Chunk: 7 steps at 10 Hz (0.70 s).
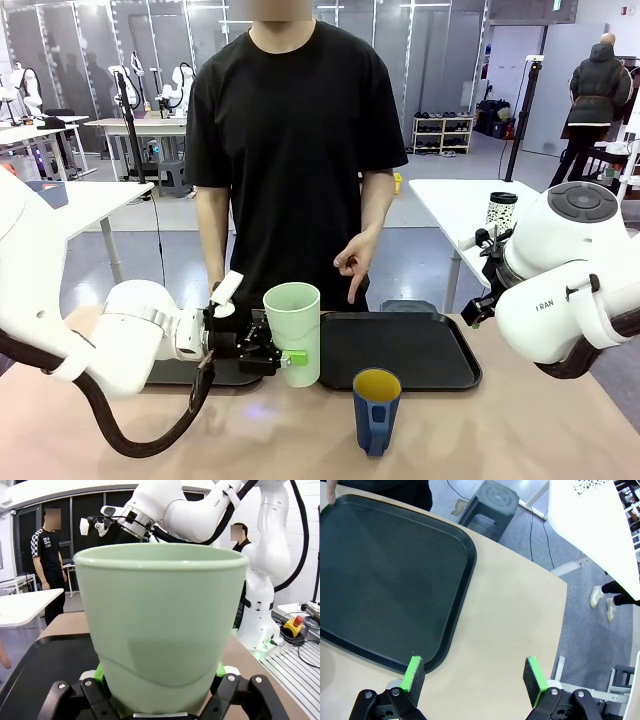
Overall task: Sort and store the cups by type.
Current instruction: Place the picked Reusable plastic cup into the Flat Tray indicated by the person.
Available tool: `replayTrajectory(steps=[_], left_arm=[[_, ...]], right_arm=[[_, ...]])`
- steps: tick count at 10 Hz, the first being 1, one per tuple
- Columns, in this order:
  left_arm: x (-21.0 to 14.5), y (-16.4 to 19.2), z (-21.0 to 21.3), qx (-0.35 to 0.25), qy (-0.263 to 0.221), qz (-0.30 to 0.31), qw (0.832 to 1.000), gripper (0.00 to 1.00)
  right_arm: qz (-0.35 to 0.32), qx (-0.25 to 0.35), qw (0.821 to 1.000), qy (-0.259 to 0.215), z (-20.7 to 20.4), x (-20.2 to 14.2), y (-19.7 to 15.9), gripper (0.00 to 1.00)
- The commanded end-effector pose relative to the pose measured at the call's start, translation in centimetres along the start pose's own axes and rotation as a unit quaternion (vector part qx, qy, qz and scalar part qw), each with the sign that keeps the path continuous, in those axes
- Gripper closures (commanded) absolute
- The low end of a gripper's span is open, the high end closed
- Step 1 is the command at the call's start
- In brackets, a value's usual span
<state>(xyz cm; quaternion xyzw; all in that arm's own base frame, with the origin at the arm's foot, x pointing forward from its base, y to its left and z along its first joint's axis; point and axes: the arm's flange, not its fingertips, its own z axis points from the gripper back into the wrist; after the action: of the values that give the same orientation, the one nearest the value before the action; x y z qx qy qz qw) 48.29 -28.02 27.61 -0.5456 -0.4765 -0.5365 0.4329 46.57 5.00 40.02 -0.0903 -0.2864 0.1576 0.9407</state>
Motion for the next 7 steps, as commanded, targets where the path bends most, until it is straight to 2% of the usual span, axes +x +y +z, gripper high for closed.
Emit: replayTrajectory(steps=[1,3,5,7], left_arm=[[-0.4,0.2,-1.0,0.004,-0.005,-0.015,1.000,0.17],[-0.7,1.2,-2.7,0.035,-0.025,-0.038,0.998,0.17],[-0.9,2.4,-4.2,0.050,-0.036,-0.032,0.998,0.17],[-1.0,4.4,-6.1,0.069,-0.021,-0.031,0.997,0.17]], right_arm=[[0.000,0.001,1.000,-0.001,-0.1,0.1,0.0,0.00],[0.000,0.001,1.000,-0.001,-0.1,0.1,0.0,0.00],[0.000,0.001,1.000,-0.001,-0.1,0.1,0.0,0.00],[0.000,0.001,1.000,-0.001,-0.1,0.1,0.0,0.00]])
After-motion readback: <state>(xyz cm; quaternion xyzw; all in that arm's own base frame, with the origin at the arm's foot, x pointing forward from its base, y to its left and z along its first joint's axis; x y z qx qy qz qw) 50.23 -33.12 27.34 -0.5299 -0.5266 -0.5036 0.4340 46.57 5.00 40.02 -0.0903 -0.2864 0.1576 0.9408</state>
